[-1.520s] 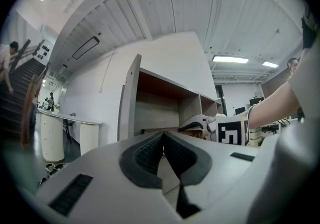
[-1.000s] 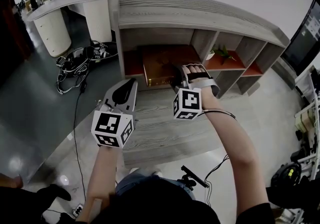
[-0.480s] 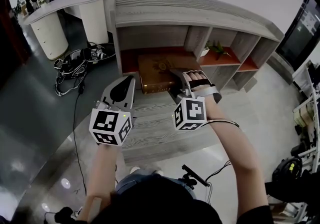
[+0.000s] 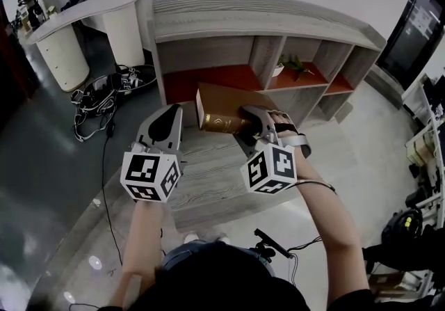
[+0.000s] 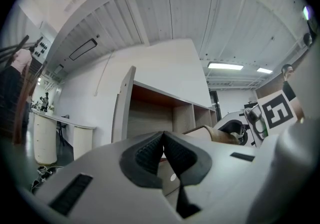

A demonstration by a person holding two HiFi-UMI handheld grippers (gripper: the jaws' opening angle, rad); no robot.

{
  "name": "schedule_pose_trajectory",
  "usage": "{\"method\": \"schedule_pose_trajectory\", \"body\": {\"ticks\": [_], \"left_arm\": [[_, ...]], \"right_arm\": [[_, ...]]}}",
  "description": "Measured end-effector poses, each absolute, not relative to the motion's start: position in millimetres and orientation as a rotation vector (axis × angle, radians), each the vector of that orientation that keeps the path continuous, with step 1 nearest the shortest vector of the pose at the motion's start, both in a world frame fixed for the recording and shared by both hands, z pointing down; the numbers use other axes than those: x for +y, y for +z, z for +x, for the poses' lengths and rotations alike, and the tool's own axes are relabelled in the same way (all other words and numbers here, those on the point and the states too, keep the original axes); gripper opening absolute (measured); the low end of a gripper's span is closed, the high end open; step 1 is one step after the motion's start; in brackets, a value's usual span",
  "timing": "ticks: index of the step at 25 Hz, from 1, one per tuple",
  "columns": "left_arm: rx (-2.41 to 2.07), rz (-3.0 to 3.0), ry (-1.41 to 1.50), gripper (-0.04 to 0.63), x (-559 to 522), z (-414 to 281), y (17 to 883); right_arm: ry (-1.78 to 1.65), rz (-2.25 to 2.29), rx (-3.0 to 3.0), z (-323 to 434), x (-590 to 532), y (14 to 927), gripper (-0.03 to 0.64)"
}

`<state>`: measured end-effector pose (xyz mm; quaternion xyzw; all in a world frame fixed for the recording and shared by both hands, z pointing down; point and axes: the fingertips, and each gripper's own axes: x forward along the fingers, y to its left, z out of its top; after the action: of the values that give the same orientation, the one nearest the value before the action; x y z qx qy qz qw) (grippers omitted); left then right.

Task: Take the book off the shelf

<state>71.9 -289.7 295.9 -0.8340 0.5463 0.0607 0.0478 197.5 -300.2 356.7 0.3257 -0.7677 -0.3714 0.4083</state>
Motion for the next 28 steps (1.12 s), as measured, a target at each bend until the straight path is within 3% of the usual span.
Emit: {"method": "schedule_pose_trajectory", "body": {"ticks": [12,28], "left_arm": [[1.579,-2.560,0.177,0.012,-298.9,84.7,287.5],[1.550,-2.522,0.170,0.012,-308.5,92.3,280.7]], "right_arm": [[-0.510,1.239,-2.133,235.4,-306.9,346.0,0.232],[-0.224,1.693,-2.239,284.2,-295.6,326.5,0.229]]}}
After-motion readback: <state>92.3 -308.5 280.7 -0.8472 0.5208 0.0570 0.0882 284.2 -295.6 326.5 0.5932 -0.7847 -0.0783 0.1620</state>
